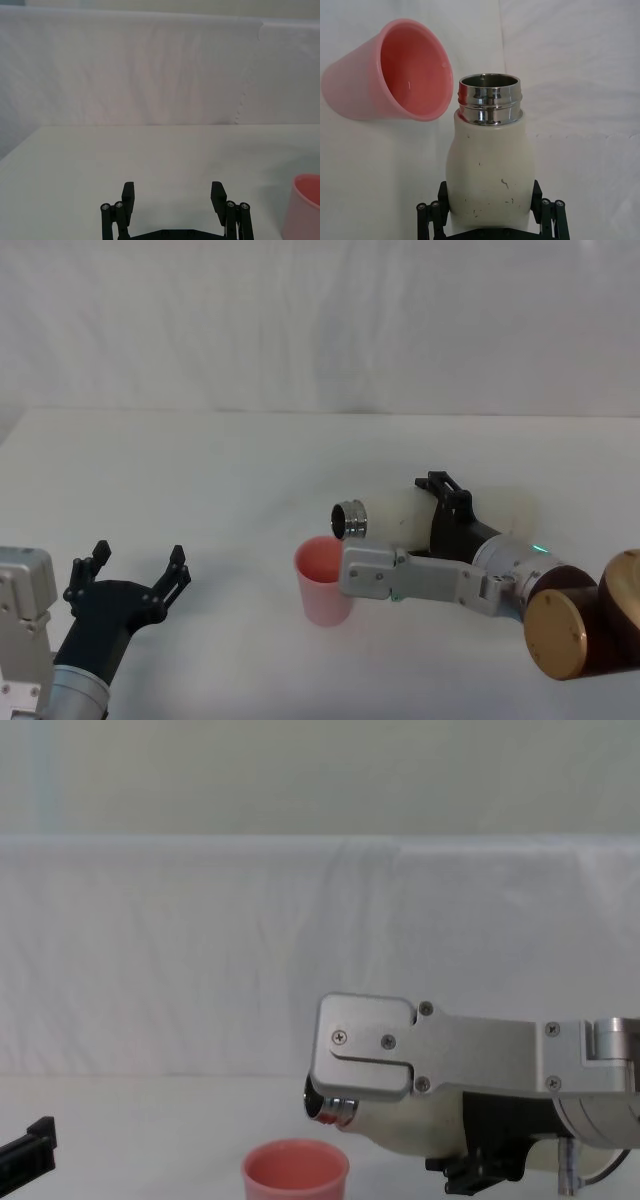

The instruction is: Grasp the thermos with one hand and pour water into the cup lid.

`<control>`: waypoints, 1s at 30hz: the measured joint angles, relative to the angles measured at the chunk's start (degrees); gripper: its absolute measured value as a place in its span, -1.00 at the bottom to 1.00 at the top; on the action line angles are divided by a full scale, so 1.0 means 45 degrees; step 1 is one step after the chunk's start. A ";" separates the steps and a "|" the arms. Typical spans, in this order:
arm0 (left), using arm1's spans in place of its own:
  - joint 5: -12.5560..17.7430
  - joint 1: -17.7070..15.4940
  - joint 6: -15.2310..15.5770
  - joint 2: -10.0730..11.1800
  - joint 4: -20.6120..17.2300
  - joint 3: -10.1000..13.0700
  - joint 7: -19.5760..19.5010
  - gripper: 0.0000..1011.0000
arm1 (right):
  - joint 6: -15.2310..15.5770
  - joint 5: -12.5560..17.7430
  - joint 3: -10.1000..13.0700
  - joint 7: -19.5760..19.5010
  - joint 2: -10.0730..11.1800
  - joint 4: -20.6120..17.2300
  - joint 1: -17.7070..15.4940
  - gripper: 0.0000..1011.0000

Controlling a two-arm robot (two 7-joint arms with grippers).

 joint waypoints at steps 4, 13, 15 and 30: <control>0.0000 0.0000 0.0000 0.0000 0.0000 0.0000 0.0000 0.98 | -0.0012 -0.0087 -0.0046 0.0067 0.0019 -0.0015 0.0025 0.90; 0.0000 0.0000 0.0000 -0.0001 0.0000 0.0000 0.0000 0.98 | -0.0043 -0.0209 -0.0105 0.0153 0.0056 -0.0052 0.0064 0.90; 0.0000 0.0000 0.0000 0.0000 0.0000 0.0000 0.0000 0.98 | -0.0054 -0.0239 -0.0120 0.0186 0.0070 -0.0058 0.0079 0.90; 0.0000 0.0000 0.0000 0.0000 0.0000 0.0000 0.0000 0.98 | 0.0008 -0.0610 -0.0300 0.0495 0.0156 -0.0233 0.0168 0.90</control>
